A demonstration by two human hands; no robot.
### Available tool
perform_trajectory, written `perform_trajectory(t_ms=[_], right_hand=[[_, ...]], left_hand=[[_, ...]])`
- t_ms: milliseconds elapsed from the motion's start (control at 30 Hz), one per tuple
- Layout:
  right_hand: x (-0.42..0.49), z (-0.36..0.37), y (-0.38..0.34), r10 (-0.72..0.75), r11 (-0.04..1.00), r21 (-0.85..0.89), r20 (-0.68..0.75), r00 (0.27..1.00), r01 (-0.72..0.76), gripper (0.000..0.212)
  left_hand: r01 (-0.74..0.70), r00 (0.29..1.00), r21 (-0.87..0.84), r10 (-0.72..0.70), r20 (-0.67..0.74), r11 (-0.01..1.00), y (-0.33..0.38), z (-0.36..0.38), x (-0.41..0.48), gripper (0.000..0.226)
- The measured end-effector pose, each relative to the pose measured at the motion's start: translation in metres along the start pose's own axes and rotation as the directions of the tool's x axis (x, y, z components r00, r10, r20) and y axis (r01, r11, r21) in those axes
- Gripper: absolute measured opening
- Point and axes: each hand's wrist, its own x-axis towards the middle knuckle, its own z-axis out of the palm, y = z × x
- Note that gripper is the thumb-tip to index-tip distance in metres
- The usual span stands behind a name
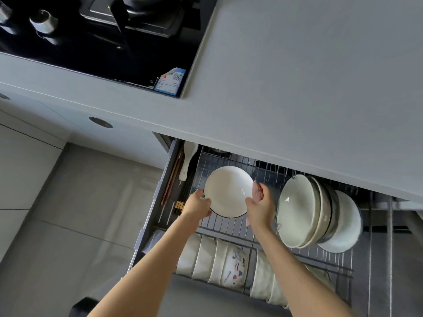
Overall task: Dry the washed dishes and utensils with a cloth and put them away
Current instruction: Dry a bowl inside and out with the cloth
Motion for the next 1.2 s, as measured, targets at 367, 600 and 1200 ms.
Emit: perform_trajectory(t_ms=[367,600,1200], right_hand=[[0.052,0.054,0.011,-0.04,0.998,0.05,-0.018,0.999,0.04,0.048],[0.049,0.034,0.014,-0.023,0.99,0.14,0.113,0.993,0.007,0.055],[-0.137,-0.07,-0.181,-0.142,0.957,0.266,0.776,0.615,-0.114,0.032]], left_hand=[[-0.035,0.999,-0.372,0.034,-0.009,0.927,0.0,0.009,0.06,0.072],[-0.052,0.998,-0.437,0.04,-0.038,0.898,0.001,0.008,0.052,0.074],[-0.229,0.872,-0.516,0.409,0.269,0.826,0.012,-0.113,-0.163,0.063]])
